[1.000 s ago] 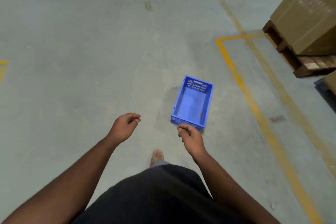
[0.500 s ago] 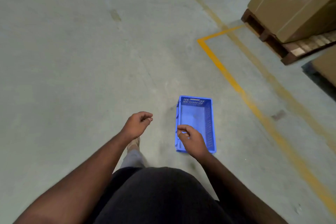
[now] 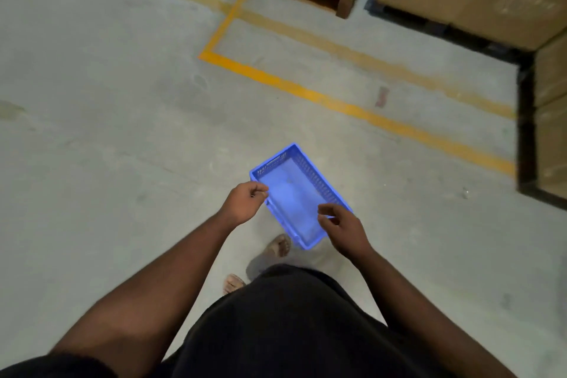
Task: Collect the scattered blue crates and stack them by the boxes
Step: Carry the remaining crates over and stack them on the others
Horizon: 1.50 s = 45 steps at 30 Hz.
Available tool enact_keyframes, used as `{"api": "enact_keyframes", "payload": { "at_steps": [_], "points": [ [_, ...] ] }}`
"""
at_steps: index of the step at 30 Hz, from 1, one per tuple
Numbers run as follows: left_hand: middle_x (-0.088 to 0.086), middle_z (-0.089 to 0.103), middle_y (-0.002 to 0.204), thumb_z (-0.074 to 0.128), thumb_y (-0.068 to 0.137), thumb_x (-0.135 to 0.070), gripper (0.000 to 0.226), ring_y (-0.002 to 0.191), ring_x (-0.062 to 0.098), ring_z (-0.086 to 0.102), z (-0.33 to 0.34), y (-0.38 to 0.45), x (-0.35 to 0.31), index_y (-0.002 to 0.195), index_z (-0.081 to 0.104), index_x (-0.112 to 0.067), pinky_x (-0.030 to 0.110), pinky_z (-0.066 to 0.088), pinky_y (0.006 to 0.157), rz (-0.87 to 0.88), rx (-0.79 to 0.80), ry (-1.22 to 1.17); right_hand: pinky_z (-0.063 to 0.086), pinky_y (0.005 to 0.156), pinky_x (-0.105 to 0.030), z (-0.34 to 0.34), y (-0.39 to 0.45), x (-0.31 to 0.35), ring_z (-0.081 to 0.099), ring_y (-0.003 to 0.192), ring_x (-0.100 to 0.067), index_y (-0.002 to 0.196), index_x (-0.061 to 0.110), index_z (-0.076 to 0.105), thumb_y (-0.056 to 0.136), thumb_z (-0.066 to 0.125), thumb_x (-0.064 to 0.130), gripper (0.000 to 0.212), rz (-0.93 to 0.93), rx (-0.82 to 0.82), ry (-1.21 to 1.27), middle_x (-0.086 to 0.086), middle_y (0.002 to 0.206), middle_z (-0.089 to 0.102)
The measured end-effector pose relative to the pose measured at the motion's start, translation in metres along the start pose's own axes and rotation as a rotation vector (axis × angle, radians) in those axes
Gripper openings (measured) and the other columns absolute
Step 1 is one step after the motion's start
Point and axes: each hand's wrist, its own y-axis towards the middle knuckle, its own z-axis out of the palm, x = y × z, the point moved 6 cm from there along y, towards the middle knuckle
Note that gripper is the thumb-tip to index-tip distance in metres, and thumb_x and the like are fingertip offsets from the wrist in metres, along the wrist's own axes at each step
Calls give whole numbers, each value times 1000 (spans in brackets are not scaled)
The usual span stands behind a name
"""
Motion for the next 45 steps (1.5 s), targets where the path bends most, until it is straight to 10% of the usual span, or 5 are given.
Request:
{"api": "enact_keyframes", "payload": {
  "at_steps": [13, 22, 31, 41, 45],
  "points": [
    [-2, 76, 94, 55, 93, -6, 30, 92, 23, 73, 19, 143, -45, 93, 69, -33, 42, 55, 95, 5, 196, 338, 49, 86, -18, 11, 98, -62, 66, 92, -11, 114, 10, 73, 94, 67, 15, 22, 317, -207, 272, 0, 109, 73],
    [2, 66, 128, 65, 92, -25, 40, 118, 24, 63, 137, 330, 6, 131, 61, -17, 33, 47, 99, -115, 442, 751, 45, 94, -26, 96, 176, -238, 66, 112, -18, 126, 18, 66, 92, 66, 23, 34, 869, -497, 662, 0, 120, 71],
    [19, 69, 100, 79, 66, -36, 55, 78, 28, 67, 204, 581, 168, 110, 61, -9, 45, 58, 77, -239, 125, 605, 23, 121, -46, 215, 278, -451, 15, 154, -30, 159, 7, 21, 86, 73, 44, 97, 1161, -465, 370, -11, 167, 20],
    [9, 66, 111, 83, 68, -24, 74, 90, 28, 68, 183, 580, 204, 132, 48, -9, 41, 58, 82, -288, 26, 607, 34, 114, -49, 251, 291, -474, 41, 137, -41, 154, 5, 29, 76, 75, 27, 94, 1144, -702, 254, -21, 148, 44],
    [7, 71, 89, 86, 69, -29, 52, 70, 24, 70, 173, 577, 183, 111, 67, -5, 35, 60, 67, -406, 32, 497, 37, 107, -44, 233, 277, -450, 53, 119, -44, 139, 2, 52, 75, 75, 31, 74, 1108, -979, 305, -24, 127, 58]
  ]
}}
